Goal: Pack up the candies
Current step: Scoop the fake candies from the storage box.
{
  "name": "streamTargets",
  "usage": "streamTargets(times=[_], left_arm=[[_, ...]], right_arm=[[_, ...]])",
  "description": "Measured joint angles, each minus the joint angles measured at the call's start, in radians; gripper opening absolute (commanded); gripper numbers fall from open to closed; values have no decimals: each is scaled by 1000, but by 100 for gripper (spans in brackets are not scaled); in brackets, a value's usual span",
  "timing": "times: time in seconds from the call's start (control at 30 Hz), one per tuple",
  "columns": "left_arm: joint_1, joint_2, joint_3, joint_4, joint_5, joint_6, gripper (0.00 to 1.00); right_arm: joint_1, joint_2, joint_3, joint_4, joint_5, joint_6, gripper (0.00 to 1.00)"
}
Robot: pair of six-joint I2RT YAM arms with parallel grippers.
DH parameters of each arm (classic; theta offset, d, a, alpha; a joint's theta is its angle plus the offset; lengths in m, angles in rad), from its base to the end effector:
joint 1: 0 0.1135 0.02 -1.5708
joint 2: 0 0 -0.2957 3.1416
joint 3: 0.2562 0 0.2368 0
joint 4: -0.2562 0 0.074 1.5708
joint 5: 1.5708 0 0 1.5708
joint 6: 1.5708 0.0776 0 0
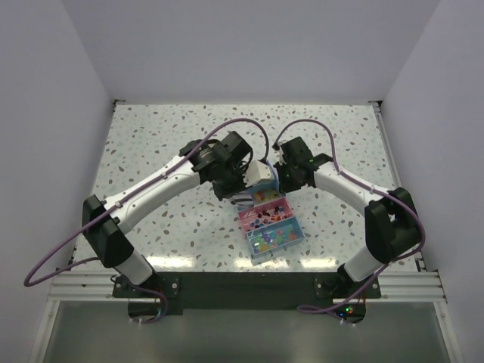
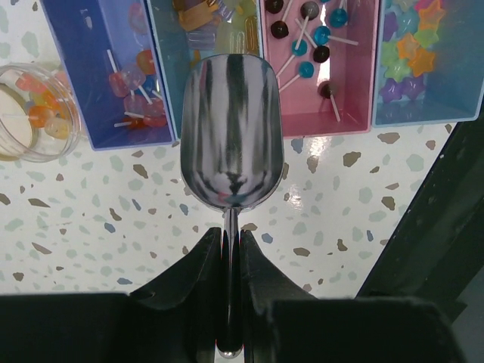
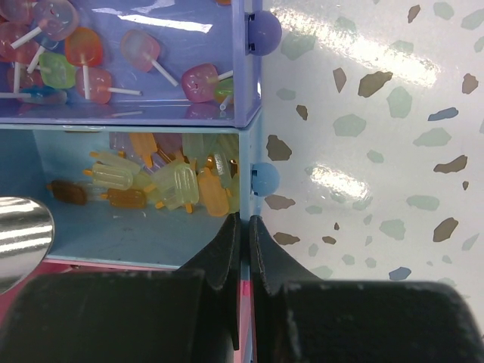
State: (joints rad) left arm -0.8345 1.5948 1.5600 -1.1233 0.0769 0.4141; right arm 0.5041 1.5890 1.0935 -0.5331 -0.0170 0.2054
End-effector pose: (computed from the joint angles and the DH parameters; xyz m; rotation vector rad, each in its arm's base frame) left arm 0.2097 -0.2402 0.3225 1.6226 2.2145 -0.2232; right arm 0.2915 0.1623 0.2232 -0.3968 2.5954 0.2744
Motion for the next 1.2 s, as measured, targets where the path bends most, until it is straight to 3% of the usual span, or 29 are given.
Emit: streamTargets(times=[0.4,0.5,0.6,0.83,1.0,1.2], left_arm=[[-25,62,79,-70,-45,1,0],[-28,72,89,-72,-52,0,0],[-29,71,89,-71,-58,0,0],[25,-51,-26,59,3,19,0],[146,-178,-114,179,91,33,0],[165,-249,-253,330,175,42,0]], right_arm=[[0,-4,-6,7,0,-1,0],[0,-4,-6,7,0,-4,12],[1,-4,-6,10,1,-6,34],[-2,-29,21,-14,-8,-11,60],[-51,-106,74,-17,-121,22,66],[-132,-154,72,130,-401,172,67]])
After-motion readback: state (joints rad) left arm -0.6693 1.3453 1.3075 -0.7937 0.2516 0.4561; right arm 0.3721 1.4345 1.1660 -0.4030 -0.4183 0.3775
